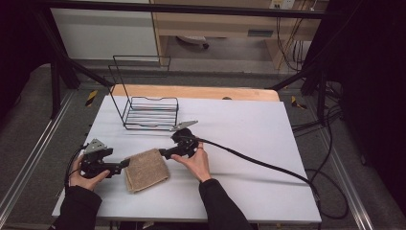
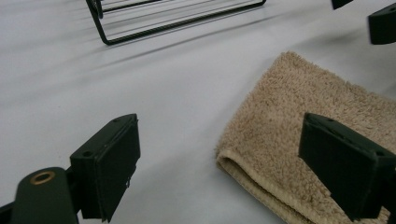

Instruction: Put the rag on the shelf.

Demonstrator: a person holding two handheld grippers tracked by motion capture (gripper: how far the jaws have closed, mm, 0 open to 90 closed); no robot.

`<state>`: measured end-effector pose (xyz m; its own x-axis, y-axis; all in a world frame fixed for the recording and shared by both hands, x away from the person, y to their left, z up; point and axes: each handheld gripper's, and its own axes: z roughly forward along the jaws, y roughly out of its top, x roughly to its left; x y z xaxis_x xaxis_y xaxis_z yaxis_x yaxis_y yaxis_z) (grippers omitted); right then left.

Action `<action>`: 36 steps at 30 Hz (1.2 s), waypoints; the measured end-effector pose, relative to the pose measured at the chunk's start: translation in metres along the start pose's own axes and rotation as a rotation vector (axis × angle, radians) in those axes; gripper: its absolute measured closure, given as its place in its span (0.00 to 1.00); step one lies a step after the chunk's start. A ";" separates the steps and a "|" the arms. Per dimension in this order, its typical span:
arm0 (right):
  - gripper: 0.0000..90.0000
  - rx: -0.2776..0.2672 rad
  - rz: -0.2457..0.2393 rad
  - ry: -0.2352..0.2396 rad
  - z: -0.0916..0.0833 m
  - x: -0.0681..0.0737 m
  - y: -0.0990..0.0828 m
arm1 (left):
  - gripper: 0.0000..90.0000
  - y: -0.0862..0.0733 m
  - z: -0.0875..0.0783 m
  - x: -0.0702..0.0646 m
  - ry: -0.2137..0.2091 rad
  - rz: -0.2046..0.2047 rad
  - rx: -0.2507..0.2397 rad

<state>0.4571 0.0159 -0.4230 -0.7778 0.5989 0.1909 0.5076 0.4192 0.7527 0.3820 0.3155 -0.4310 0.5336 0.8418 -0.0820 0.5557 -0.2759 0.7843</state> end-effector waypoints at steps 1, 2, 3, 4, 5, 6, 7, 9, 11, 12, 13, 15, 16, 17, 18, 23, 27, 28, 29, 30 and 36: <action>0.30 0.005 -0.006 0.003 0.004 0.001 0.001 | 0.14 0.000 0.000 0.000 -0.001 0.000 0.000; 0.30 0.005 -0.006 0.003 0.004 0.001 0.001 | 0.14 0.000 0.000 0.000 -0.001 0.000 0.000; 0.33 0.007 -0.005 0.007 0.008 0.002 0.002 | 0.14 0.000 0.000 0.000 -0.002 0.001 -0.001; 0.35 0.017 -0.006 0.010 0.012 0.003 0.003 | 0.14 0.000 0.000 0.000 -0.002 0.001 -0.001; 0.40 0.035 -0.014 0.015 0.019 0.004 0.005 | 0.14 0.000 0.000 0.000 -0.003 0.002 -0.001; 0.40 0.035 -0.014 0.015 0.019 0.004 0.005 | 0.14 0.000 0.000 0.000 -0.003 0.003 0.000; 0.43 0.039 -0.016 0.019 0.023 0.005 0.005 | 0.14 0.000 0.000 0.000 -0.004 0.004 0.001; 0.52 0.052 -0.012 0.031 0.031 0.007 0.006 | 0.15 0.000 0.000 -0.001 -0.005 0.004 0.000; 0.55 0.050 -0.007 0.039 0.033 0.007 0.006 | 0.15 0.000 0.001 -0.001 -0.005 0.004 0.001; 0.58 0.048 0.003 0.050 0.035 0.008 0.006 | 0.15 0.000 0.001 0.000 -0.005 0.005 0.001; 0.60 0.045 0.011 0.055 0.037 0.008 0.005 | 0.15 0.000 0.001 0.000 -0.004 0.003 0.001; 0.67 0.064 0.010 0.065 0.041 0.008 0.004 | 0.15 0.000 0.000 -0.001 -0.006 0.004 -0.001; 0.69 0.072 0.003 0.066 0.042 0.009 0.004 | 0.15 0.001 0.000 -0.001 -0.006 0.003 -0.003; 0.72 0.076 -0.003 0.068 0.044 0.010 0.004 | 0.15 0.001 0.000 -0.001 -0.006 0.003 -0.004; 0.74 0.081 -0.001 0.075 0.044 0.010 0.004 | 0.15 0.001 0.000 -0.001 -0.006 0.003 -0.005; 0.82 0.090 -0.002 0.075 0.048 0.013 0.003 | 0.15 0.001 0.000 0.000 -0.007 0.000 -0.003; 0.93 0.100 0.014 0.063 0.048 0.012 0.003 | 0.15 0.001 0.000 0.000 -0.010 -0.009 -0.004; 0.94 0.104 0.019 0.061 0.047 0.013 0.004 | 0.15 0.001 0.000 0.000 -0.011 -0.010 -0.004; 0.95 0.108 0.020 0.057 0.046 0.013 0.004 | 0.15 0.001 0.000 0.000 -0.014 -0.012 -0.005; 0.95 0.106 0.017 0.053 0.045 0.014 0.004 | 0.15 0.001 0.000 0.000 -0.016 -0.015 -0.005; 0.96 0.106 0.062 0.012 0.027 0.015 -0.003 | 0.18 0.003 0.003 -0.001 -0.029 -0.027 -0.003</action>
<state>0.4539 0.0422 -0.4398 -0.7477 0.6182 0.2425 0.5906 0.4520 0.6685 0.3849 0.3124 -0.4308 0.5366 0.8351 -0.1210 0.5683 -0.2517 0.7834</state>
